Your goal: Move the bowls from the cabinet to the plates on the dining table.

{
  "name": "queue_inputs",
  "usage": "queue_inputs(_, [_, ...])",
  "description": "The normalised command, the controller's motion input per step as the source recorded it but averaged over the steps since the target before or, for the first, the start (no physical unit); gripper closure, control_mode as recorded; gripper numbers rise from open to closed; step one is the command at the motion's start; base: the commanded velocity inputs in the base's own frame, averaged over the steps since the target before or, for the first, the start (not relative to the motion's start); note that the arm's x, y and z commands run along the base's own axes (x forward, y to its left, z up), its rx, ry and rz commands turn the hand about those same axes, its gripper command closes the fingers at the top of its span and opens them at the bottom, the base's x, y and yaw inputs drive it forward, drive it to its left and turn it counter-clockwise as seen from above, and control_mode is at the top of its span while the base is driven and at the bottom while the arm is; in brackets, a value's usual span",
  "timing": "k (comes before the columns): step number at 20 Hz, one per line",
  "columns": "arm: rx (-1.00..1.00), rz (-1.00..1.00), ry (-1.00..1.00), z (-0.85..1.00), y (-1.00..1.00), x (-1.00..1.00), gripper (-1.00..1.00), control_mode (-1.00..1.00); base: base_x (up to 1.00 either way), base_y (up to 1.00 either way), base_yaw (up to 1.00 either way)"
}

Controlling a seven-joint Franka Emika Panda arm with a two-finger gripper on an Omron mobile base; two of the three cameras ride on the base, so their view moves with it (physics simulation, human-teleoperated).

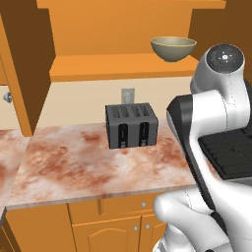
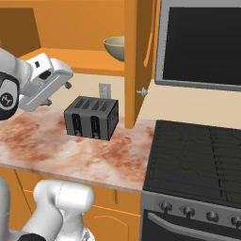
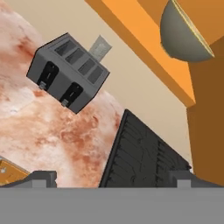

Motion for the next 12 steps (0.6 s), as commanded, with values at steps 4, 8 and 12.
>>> queue_inputs(4, [-0.13, 0.00, -0.02, 0.19, 0.00, 0.01, -1.00, -1.00, 0.00, 0.00, 0.00])
queue_inputs(8, [-0.11, 0.00, -0.01, 0.31, 0.00, 0.10, -1.00, -1.00, 0.00, 0.00, 0.00])
queue_inputs(12, [-0.11, 0.00, -0.03, 0.27, -0.03, 0.13, -1.00, -1.00, 0.00, 0.00, 0.00])
